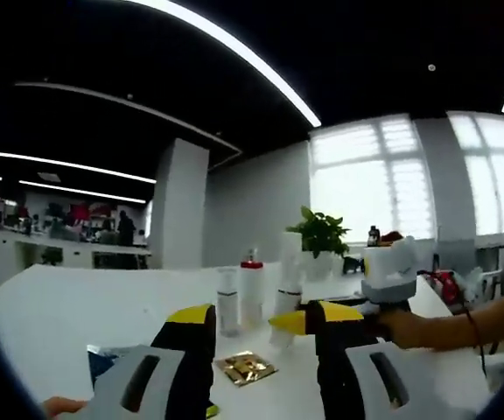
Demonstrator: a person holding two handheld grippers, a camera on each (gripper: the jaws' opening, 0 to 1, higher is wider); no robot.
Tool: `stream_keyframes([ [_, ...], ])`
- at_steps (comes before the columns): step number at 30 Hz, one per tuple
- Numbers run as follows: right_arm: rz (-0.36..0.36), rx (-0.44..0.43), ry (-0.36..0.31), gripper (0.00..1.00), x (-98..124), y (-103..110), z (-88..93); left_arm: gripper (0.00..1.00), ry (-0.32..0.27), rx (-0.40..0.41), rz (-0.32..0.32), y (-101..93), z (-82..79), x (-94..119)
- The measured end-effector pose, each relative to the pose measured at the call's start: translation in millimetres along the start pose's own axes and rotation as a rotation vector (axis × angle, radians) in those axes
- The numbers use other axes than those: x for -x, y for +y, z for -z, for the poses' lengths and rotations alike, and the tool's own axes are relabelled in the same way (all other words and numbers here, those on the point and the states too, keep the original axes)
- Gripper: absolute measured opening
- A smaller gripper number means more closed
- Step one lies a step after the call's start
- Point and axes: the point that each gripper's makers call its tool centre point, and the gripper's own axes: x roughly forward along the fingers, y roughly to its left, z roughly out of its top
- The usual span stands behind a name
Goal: Arrange the skincare products in the storage area until every visible bottle or jar stands upright without overlapping.
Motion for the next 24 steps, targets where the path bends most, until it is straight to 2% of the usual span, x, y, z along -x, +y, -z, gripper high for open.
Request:
stream_keyframes([
  [7,0.024,0.021,0.045,0.21,-9,-8,15.0,0.46,-0.005,0.029,0.02,-2.0,-1.8,1],
  [17,0.023,0.052,0.004,0.21,-11,-9,14.1,0.46,0.006,0.038,0.025,-1.3,1.4,0],
  [19,0.021,0.066,0.029,0.21,-12,-8,18.4,0.46,0.009,0.036,0.02,0.2,2.3,0],
  [22,0.022,0.187,0.163,0.25,-11,-7,39.3,0.45,0.017,0.038,0.012,3.1,4.8,0],
  [24,0.011,0.163,0.149,0.3,-12,-2,37.0,0.46,0.019,0.04,0.012,3.8,5.4,0],
])
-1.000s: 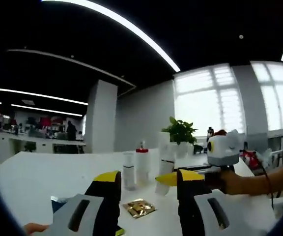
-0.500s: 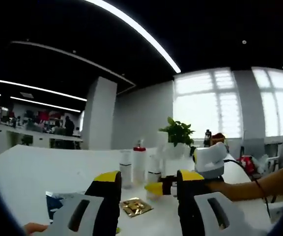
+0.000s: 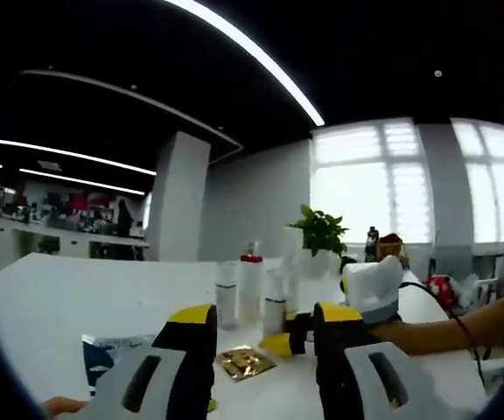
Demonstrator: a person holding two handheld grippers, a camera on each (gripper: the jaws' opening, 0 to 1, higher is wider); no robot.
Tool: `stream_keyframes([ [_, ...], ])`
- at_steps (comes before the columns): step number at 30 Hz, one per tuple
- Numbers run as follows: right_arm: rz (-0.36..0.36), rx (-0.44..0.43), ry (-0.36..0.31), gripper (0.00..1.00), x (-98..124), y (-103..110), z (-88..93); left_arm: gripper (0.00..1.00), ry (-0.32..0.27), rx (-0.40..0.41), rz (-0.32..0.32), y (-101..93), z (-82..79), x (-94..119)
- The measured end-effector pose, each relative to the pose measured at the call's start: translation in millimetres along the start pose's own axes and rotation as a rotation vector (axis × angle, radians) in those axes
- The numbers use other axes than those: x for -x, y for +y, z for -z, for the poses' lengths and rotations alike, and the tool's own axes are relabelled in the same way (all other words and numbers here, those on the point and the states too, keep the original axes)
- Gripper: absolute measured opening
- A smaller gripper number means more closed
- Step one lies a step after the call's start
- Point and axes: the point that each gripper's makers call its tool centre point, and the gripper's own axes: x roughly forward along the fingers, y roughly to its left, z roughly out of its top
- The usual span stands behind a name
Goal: Arrange the skincare products in the storage area until every visible bottle or jar stands upright without overlapping.
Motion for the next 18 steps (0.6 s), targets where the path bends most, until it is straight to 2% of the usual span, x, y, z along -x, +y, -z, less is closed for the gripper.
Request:
stream_keyframes([
  [2,-0.013,-0.023,-0.022,0.32,1.2,2.1,-3.4,0.46,-0.001,-0.001,-0.001,0.4,-0.6,-0.1],
  [12,-0.011,-0.059,0.039,0.32,6.4,3.6,5.8,0.46,-0.01,0.007,-0.004,3.4,-4.0,0.8],
  [18,-0.004,-0.067,0.034,0.31,8.1,2.1,5.6,0.46,-0.015,0.024,-0.003,5.4,-4.8,1.4],
])
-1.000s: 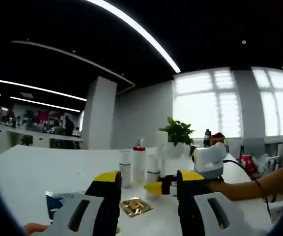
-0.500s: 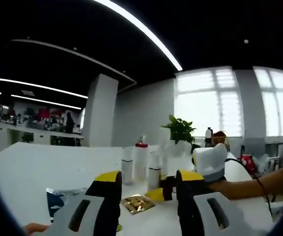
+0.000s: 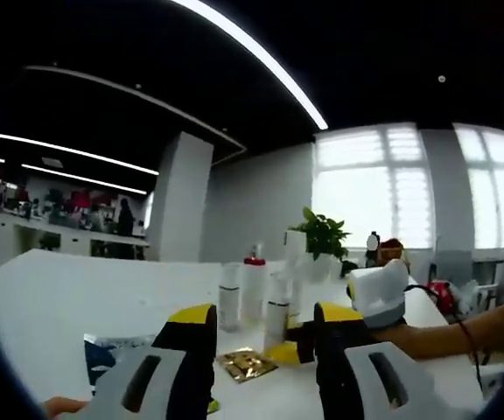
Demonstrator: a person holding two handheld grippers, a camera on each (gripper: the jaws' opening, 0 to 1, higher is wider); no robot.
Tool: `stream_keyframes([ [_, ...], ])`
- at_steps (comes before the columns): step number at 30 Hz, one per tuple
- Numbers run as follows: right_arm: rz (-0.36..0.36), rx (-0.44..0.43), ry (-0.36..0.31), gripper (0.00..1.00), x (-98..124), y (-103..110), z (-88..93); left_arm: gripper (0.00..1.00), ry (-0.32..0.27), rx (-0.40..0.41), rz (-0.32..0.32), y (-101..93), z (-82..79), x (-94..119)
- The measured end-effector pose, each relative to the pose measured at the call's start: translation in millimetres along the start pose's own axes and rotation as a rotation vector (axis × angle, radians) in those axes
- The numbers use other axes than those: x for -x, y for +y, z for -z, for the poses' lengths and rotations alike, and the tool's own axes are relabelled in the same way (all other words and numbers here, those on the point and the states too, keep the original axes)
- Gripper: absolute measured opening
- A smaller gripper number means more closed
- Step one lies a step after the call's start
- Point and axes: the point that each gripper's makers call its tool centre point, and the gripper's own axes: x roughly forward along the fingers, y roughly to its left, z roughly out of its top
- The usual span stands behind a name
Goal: Arrange the skincare products in the storage area until every visible bottle or jar stands upright without overlapping.
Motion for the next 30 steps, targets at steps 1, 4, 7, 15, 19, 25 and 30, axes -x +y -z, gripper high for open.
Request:
stream_keyframes([
  [1,0.001,-0.004,-0.002,0.31,0,-1,-0.2,0.46,-0.001,0.0,0.0,0.0,0.0,0],
  [4,0.003,-0.018,-0.007,0.3,1,-1,-0.6,0.46,-0.001,0.004,-0.003,0.8,0.7,1],
  [7,0.003,-0.028,-0.013,0.29,0,-2,-1.6,0.46,-0.002,0.013,-0.005,2.6,1.0,1],
  [15,-0.001,-0.054,-0.013,0.28,0,-3,-2.9,0.45,-0.02,0.035,-0.019,9.8,-3.0,4],
  [19,-0.003,-0.05,-0.002,0.28,1,-1,-1.3,0.45,-0.018,0.038,-0.036,14.9,-2.0,5],
  [25,0.016,-0.06,0.021,0.22,2,-5,3.9,0.45,-0.01,0.034,-0.041,16.6,1.0,4],
  [30,0.025,-0.05,0.02,0.19,0,-5,5.2,0.44,0.002,0.019,-0.046,15.2,3.8,3],
])
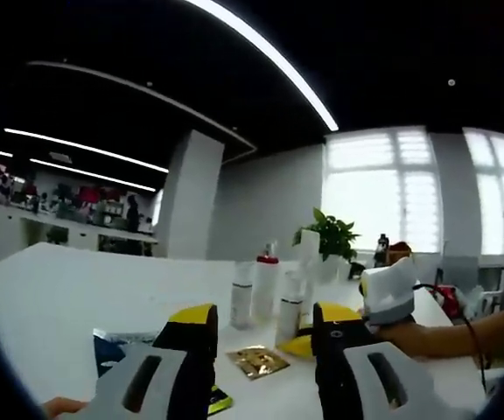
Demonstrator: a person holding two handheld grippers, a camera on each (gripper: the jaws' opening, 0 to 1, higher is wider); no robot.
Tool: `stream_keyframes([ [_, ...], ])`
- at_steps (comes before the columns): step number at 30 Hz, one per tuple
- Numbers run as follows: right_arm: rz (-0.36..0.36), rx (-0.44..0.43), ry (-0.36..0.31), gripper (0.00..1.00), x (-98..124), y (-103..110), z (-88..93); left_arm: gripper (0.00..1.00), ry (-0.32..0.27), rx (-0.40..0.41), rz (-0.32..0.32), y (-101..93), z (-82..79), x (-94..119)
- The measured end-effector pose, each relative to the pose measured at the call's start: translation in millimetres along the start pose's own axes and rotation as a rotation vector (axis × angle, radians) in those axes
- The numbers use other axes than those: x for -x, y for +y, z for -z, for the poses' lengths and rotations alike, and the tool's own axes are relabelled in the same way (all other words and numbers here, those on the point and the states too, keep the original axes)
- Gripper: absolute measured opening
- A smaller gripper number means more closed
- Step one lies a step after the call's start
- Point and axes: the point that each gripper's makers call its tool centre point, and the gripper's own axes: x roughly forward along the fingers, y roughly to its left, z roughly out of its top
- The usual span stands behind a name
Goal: Arrange the skincare products in the storage area until every visible bottle or jar stands upright without overlapping.
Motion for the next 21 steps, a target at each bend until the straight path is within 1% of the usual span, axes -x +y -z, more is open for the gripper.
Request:
stream_keyframes([
  [9,0.047,-0.001,-0.015,0.19,-9,-9,-1.7,0.44,0.01,-0.002,0.001,-0.6,3.2,-1],
  [14,0.06,-0.028,-0.019,0.19,-10,-14,-2.4,0.44,0.033,-0.006,0.005,-3.5,10.4,-5],
  [18,0.068,-0.04,-0.02,0.19,-12,-16,-3.3,0.44,0.063,-0.034,0.008,-7.7,18.2,-8],
  [20,0.064,-0.036,-0.011,0.2,-14,-15,-1.5,0.44,0.073,-0.045,0.007,-8.4,20.7,-9],
  [21,0.052,-0.021,0.01,0.22,-15,-12,2.2,0.44,0.079,-0.051,0.007,-8.5,22.3,-9],
])
